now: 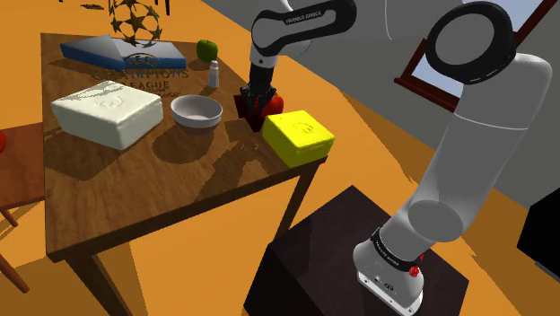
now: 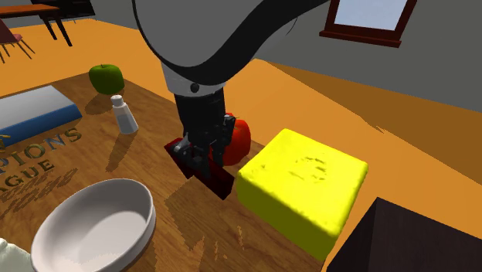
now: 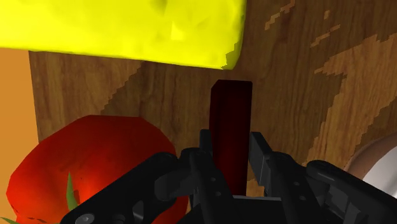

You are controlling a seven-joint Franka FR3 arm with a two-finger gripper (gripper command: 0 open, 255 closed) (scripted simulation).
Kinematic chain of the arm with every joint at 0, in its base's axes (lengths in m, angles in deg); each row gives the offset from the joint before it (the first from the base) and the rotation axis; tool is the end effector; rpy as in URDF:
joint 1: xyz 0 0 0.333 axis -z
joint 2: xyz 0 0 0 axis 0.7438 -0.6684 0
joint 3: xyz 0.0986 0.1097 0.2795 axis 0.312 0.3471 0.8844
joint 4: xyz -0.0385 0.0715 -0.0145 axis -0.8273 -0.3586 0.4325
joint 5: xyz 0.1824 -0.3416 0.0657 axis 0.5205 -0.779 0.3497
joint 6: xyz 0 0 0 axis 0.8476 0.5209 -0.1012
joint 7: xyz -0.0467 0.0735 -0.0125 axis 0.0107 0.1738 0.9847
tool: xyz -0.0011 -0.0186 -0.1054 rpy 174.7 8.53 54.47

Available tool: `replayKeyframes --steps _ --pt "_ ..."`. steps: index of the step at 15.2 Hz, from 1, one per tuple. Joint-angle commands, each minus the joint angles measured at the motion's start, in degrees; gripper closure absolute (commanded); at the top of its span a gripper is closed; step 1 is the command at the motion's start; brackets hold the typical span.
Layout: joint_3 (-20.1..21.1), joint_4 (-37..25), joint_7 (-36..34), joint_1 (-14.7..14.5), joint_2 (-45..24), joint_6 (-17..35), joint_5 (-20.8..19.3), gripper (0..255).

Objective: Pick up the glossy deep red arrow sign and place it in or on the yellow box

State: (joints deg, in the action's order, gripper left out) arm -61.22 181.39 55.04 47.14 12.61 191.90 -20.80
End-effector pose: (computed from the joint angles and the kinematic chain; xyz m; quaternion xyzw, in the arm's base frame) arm 0.6153 0.0784 0.3957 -0.9984 0.0422 0.0362 0.0132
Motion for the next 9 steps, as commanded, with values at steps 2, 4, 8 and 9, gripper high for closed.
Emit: replayKeyframes --steps 2,4,8,9 --pt "0.0 -0.8 -0.1 0.0 -0.1 -0.8 0.0 255" --pt "0.0 -1.7 -0.1 0.0 0.4 -2.2 0.1 255" --pt "0.1 -3.7 -0.1 0.0 1.3 -5.0 0.1 255" --pt "0.1 -4.2 -0.1 0.0 1.4 -5.7 0.2 255"
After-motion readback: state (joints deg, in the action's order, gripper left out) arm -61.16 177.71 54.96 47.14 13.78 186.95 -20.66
